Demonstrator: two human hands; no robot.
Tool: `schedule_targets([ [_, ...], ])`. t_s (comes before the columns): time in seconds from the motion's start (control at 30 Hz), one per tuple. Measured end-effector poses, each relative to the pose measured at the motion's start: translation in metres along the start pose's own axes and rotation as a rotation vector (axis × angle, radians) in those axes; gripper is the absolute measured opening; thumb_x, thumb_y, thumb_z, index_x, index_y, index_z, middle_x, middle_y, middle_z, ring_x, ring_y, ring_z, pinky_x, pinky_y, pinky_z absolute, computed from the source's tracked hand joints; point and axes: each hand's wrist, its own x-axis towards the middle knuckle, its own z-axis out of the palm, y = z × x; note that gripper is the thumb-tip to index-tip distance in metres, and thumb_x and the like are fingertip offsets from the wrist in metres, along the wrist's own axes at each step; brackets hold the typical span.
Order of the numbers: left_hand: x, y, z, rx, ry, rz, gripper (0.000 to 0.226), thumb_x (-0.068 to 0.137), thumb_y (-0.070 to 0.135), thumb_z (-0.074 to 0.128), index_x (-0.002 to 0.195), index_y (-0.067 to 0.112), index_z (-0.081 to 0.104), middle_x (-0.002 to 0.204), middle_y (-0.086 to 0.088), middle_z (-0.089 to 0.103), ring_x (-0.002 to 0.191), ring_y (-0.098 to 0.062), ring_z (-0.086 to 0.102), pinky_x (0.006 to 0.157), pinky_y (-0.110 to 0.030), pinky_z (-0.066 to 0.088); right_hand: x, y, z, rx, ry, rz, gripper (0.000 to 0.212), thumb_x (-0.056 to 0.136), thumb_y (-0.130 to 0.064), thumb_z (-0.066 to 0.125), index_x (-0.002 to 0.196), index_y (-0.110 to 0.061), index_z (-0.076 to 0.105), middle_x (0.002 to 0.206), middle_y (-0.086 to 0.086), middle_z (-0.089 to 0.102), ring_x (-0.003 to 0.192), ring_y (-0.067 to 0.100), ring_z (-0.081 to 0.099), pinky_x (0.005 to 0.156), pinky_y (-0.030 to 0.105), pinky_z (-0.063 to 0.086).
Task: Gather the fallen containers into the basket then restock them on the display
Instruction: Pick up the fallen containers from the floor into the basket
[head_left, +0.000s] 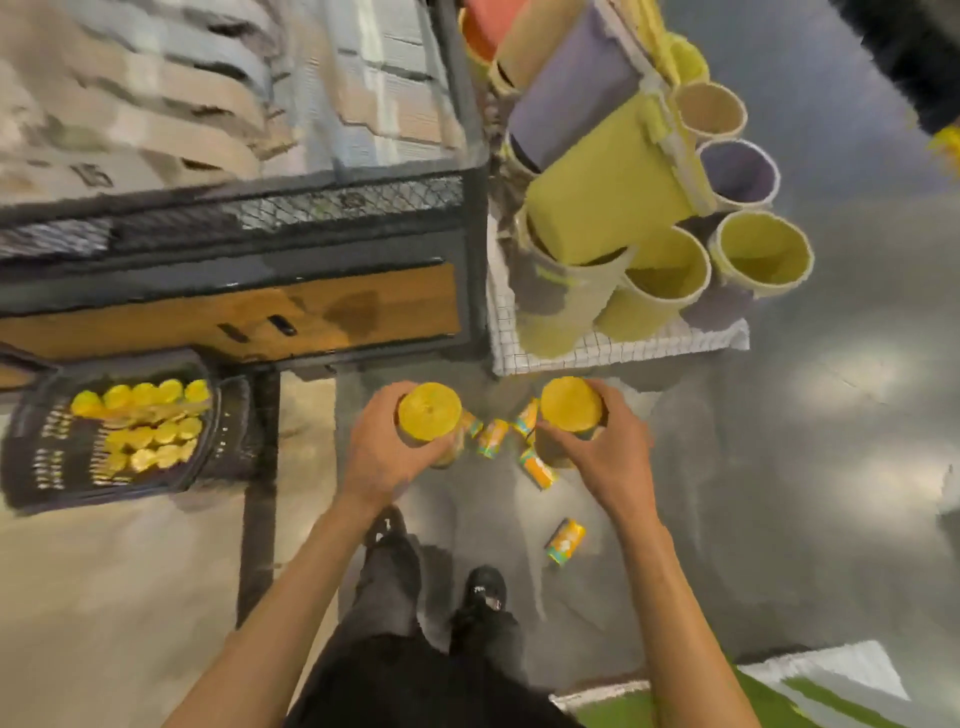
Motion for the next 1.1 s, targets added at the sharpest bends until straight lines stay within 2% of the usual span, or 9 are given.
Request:
schedule_targets([
  [0.1,-0.023,-0.027,-0.051,0.009,0.14,-0.087,0.068,0.06,0.054,0.081,0.117,0.028,0.056,0.111,0.01,0.059,0.1,-0.01,0.058,0.086,-0.039,0.052,-0.002,-0.041,0.037,-0.067,-0.132,-0.105,0.074,0.066,-0.041,0.088,0.129,-0.022,0.055,0.114,-0.008,0.06,0.101,0.01,0.055,0.081,0.019,0.038],
  [0.2,-0.042,-0.048,-0.099,0.018,0.265,-0.15,0.071,0.063,0.045,0.089,0.123,0.024,0.057,0.116,0.008,0.058,0.104,-0.009,0.056,0.09,-0.032,0.049,-0.004,-0.079,0.083,-0.104,-0.265,-0.212,0.075,0.065,-0.043,0.088,0.128,-0.022,0.055,0.117,-0.004,0.062,0.105,0.013,0.057,0.083,0.022,0.04],
  [0.27,-0.054,-0.059,-0.132,0.044,0.345,-0.167,0.071,0.066,0.038,0.089,0.127,0.02,0.057,0.117,0.008,0.055,0.105,-0.007,0.051,0.089,-0.025,0.043,-0.01,-0.106,0.117,-0.137,-0.334,-0.29,0.075,0.063,-0.045,0.089,0.127,-0.022,0.056,0.118,-0.006,0.062,0.105,0.011,0.056,0.083,0.021,0.039],
  [0.37,-0.075,-0.077,-0.188,0.044,0.441,-0.175,0.07,0.066,0.038,0.088,0.127,0.023,0.055,0.118,0.007,0.054,0.105,-0.008,0.05,0.088,-0.026,0.043,-0.027,-0.148,0.168,-0.169,-0.406,-0.387,0.075,0.064,-0.047,0.087,0.127,-0.023,0.055,0.12,-0.008,0.06,0.103,0.005,0.052,0.082,0.017,0.038],
  [0.47,-0.101,-0.103,-0.243,0.039,0.513,-0.19,0.068,0.065,0.039,0.089,0.122,0.026,0.055,0.115,0.01,0.054,0.104,-0.008,0.051,0.087,-0.026,0.045,-0.05,-0.185,0.217,-0.191,-0.49,-0.44,0.077,0.064,-0.049,0.087,0.129,-0.024,0.053,0.117,-0.012,0.057,0.103,0.005,0.051,0.081,0.019,0.039],
  [0.63,-0.142,-0.16,-0.318,0.056,0.575,-0.238,0.075,0.056,0.051,0.089,0.117,0.031,0.049,0.112,0.009,0.051,0.1,-0.007,0.051,0.082,-0.023,0.045,-0.085,-0.231,0.294,-0.212,-0.588,-0.517,0.076,0.061,-0.053,0.086,0.125,-0.024,0.056,0.111,-0.013,0.059,0.102,0.009,0.055,0.083,0.027,0.049],
  [0.77,-0.17,-0.201,-0.355,0.07,0.613,-0.31,0.079,0.053,0.049,0.092,0.115,0.025,0.05,0.108,0.008,0.049,0.098,-0.008,0.051,0.08,-0.026,0.048,-0.108,-0.255,0.349,-0.239,-0.628,-0.576,0.077,0.061,-0.055,0.086,0.125,-0.027,0.055,0.109,-0.016,0.058,0.101,0.006,0.055,0.083,0.028,0.051],
  [0.93,-0.185,-0.235,-0.394,0.061,0.652,-0.384,0.078,0.054,0.053,0.089,0.115,0.025,0.05,0.109,0.008,0.05,0.097,-0.006,0.051,0.078,-0.022,0.048,-0.118,-0.279,0.407,-0.246,-0.683,-0.591,0.076,0.062,-0.053,0.086,0.126,-0.028,0.054,0.113,-0.015,0.057,0.104,0.007,0.055,0.084,0.027,0.05],
  [1.1,-0.177,-0.261,-0.436,0.112,0.682,-0.46,0.077,0.055,0.06,0.085,0.115,0.027,0.051,0.109,0.008,0.051,0.097,-0.009,0.052,0.078,-0.031,0.051,-0.112,-0.304,0.464,-0.253,-0.725,-0.596,0.076,0.062,-0.053,0.086,0.126,-0.027,0.054,0.112,-0.014,0.057,0.105,0.008,0.055,0.087,0.031,0.051],
])
